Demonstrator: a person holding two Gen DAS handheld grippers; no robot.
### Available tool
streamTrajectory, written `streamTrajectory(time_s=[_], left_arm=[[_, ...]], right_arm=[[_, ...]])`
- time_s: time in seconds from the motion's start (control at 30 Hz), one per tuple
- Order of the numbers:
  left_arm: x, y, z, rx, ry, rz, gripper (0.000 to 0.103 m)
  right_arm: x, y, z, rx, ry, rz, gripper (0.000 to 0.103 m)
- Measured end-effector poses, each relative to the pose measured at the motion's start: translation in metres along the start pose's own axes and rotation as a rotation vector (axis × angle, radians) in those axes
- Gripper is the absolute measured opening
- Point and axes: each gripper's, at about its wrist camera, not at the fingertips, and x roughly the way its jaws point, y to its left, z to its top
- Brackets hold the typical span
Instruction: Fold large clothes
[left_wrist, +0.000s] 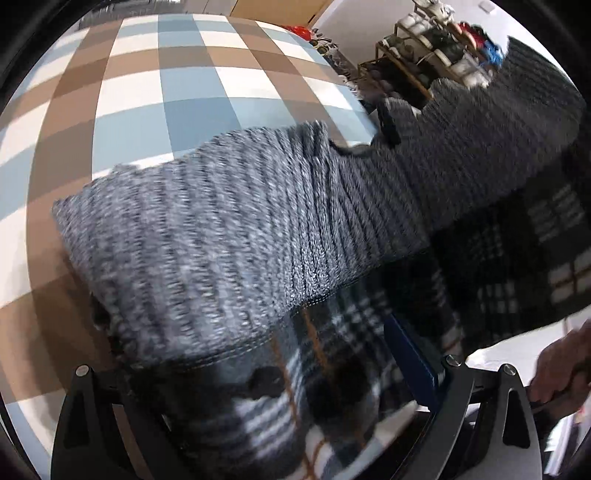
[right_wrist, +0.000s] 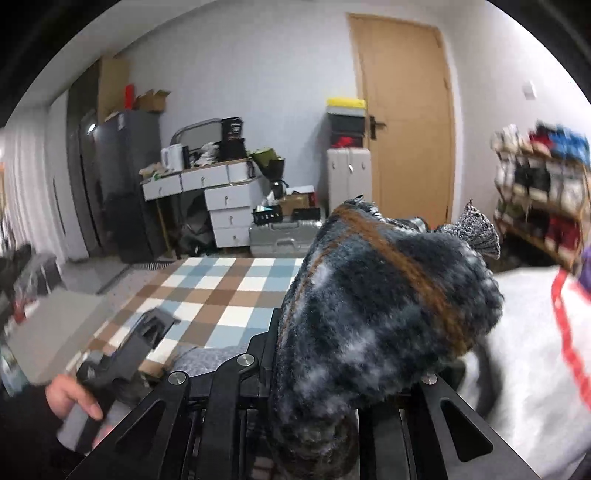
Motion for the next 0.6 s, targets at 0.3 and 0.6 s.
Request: streamTrajectory(time_s=[0.3, 0.6], left_arm=[[-0.078, 0.066, -0.035, -0.124, -0.069, -0.171, 0.093], [-0.064, 0.09, -0.056, -0.21, 0.031, -0.229, 0.093]], right_arm=[[0.006, 0.107, -0.035, -0.365, 0.031, -0.02, 0.017], [0.028, 0.17, -0.073, -0.534, 0.08, -0.003, 0.017]])
